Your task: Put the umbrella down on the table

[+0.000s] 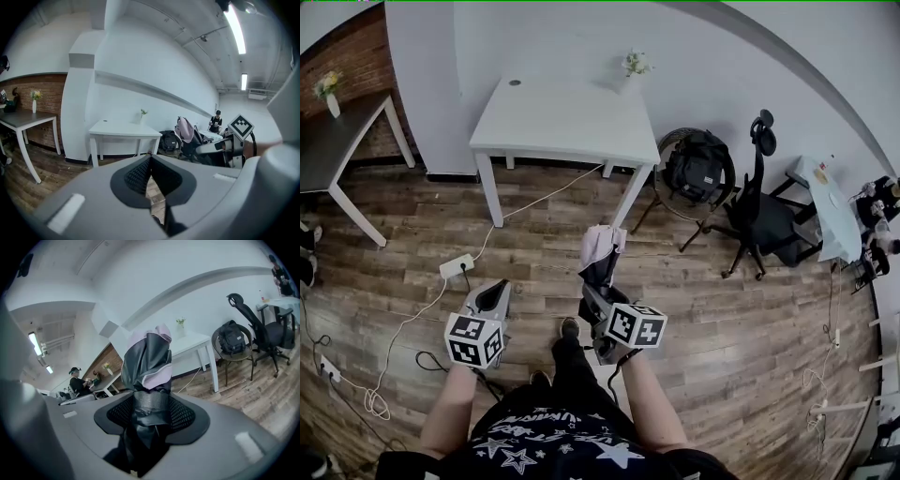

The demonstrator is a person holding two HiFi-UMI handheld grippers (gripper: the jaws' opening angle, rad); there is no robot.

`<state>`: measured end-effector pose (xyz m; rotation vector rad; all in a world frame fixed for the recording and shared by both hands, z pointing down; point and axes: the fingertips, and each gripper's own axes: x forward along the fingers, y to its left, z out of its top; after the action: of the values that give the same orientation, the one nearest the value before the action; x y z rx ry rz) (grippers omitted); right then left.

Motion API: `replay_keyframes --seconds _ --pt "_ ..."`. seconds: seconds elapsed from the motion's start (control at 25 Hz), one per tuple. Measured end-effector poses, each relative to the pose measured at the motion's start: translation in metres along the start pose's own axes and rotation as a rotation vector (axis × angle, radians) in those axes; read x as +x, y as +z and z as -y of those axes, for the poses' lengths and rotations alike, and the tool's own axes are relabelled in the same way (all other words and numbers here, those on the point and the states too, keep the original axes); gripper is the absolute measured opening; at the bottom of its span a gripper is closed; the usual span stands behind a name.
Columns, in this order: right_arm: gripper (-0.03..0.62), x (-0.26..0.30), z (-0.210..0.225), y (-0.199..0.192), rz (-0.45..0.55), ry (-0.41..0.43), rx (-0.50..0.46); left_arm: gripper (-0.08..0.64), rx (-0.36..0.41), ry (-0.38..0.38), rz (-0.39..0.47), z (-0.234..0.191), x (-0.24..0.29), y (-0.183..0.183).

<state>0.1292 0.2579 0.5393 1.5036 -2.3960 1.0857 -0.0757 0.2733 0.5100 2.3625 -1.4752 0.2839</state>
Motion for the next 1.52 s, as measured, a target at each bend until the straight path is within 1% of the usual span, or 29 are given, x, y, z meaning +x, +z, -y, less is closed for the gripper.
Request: replay_keyframes --seconds 0.36,0.64,0.88,1.24,1.36,1.52 --pt "0.239 0.016 -0.002 0.006 -0.015 0.017 -0.009 0.003 -0.016 0.009 -0.015 -0.013 0.009 -0.003" --pt "0.239 0.049 0.005 0.035 -0.019 0.04 -0.012 0.003 -0.018 0.036 -0.006 -0.033 0.036 0.014" --pt "0.239 0.09 0.028 0.066 -0.044 0.059 -0.014 0.003 -0.025 0.055 -0.02 -0.047 0.085 0.028" --pt "0.239 0.162 0.077 0.136 -0.067 0.085 -0.007 0.003 -0.055 0.089 -0.017 -0.066 0.179 0.07" --pt "0.239 0.181 0.089 0.157 -0.072 0.105 -0.01 0.003 -0.046 0.103 -0.02 -0.07 0.204 0.079" --pt "0.239 0.201 0.1 0.177 -0.079 0.131 -0.022 0.003 -0.058 0.122 -0.015 -0.074 0.229 0.089"
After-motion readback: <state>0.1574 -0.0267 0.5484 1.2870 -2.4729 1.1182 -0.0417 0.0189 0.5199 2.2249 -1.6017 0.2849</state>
